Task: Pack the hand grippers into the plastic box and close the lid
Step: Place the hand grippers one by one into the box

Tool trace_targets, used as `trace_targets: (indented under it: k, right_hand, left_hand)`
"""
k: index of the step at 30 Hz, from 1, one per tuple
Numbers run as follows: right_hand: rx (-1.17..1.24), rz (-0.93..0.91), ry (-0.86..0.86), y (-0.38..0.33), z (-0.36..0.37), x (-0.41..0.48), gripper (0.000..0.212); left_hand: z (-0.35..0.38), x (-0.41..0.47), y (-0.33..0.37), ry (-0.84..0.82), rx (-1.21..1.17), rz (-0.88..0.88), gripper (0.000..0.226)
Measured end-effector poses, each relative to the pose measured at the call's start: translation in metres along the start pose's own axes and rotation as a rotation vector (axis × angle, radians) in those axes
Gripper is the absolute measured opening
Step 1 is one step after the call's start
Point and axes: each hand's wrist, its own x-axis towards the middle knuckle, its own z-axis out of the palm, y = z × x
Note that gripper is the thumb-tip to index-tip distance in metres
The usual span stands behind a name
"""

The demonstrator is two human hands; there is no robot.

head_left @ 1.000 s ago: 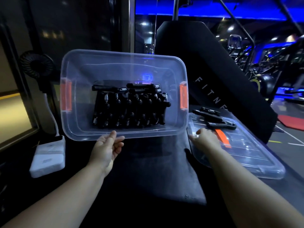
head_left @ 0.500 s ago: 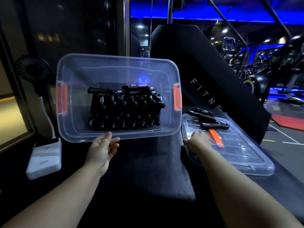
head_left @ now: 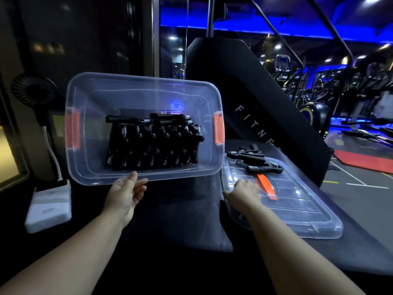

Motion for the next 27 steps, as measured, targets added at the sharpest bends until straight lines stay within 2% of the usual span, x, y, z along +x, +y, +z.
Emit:
trace_targets:
  k: [8, 11, 16, 20, 27]
  right_hand:
    - [-0.030, 0.014, -0.009, 0.001, -0.003, 0.010, 0.062]
    - [-0.042, 0.018, -0.019, 0.000, -0.009, 0.022, 0.058]
    - [0.004, 0.056, 0.078, 0.002, -0.026, 0.044, 0.052]
    - [-0.069, 0.049, 0.141, 0.002, -0.034, 0.065, 0.048]
    - [-0.152, 0.004, 0.114, 0.008, -0.031, 0.110, 0.052]
  left_hand:
    - [0.002, 0.000, 0.003, -0.004, -0.013, -0.008, 0.014]
    - [0.002, 0.000, 0.003, -0.007, -0.013, -0.013, 0.013]
    - [0.001, 0.000, 0.001, -0.016, -0.010, -0.018, 0.013]
    - [0.002, 0.003, -0.001, -0.019, -0.005, -0.009, 0.013]
    - [0.003, 0.006, -0.004, -0.004, -0.007, -0.005, 0.013]
